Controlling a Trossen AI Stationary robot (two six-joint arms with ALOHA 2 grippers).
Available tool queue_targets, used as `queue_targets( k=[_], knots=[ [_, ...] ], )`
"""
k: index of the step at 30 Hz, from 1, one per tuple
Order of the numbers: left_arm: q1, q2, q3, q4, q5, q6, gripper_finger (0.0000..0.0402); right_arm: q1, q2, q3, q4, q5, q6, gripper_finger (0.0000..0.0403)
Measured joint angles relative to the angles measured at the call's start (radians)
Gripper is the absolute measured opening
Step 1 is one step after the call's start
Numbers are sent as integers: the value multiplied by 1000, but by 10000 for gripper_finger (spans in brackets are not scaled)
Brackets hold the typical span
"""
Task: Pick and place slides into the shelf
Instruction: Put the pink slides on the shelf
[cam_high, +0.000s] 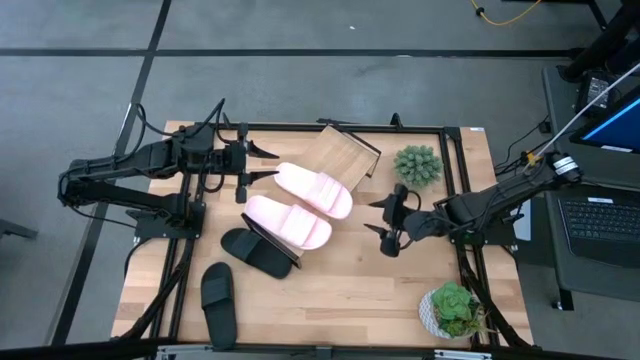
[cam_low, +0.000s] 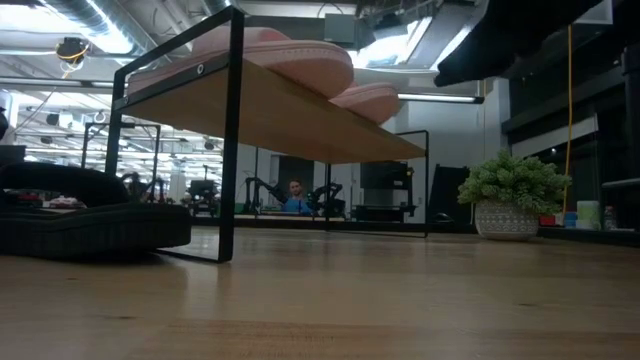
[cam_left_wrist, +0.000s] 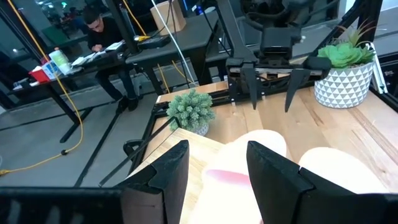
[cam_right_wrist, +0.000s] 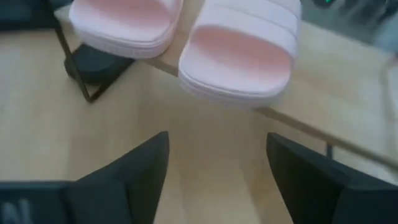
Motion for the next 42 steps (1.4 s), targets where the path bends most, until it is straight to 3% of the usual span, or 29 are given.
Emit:
queue_targets(
  k=[7, 14, 19, 25, 42],
  knots=[
    [0, 5, 0, 21, 0, -53, 153, -39, 2, 0, 91, 17, -289, 204],
    [0, 7, 0, 25, -2, -107, 153, -133, 1, 0, 170, 13, -499, 168],
    [0, 15, 0, 22, -2, -137, 153, -198, 9, 13, 209, -104, -578, 167],
    [0, 38, -1, 28, -4, -154, 153, -244, 68, 70, 189, -169, -646, 168],
    [0, 75, 0, 25, -4, -150, 153, -297, 318, 241, 138, -181, -775, 168]
  ],
)
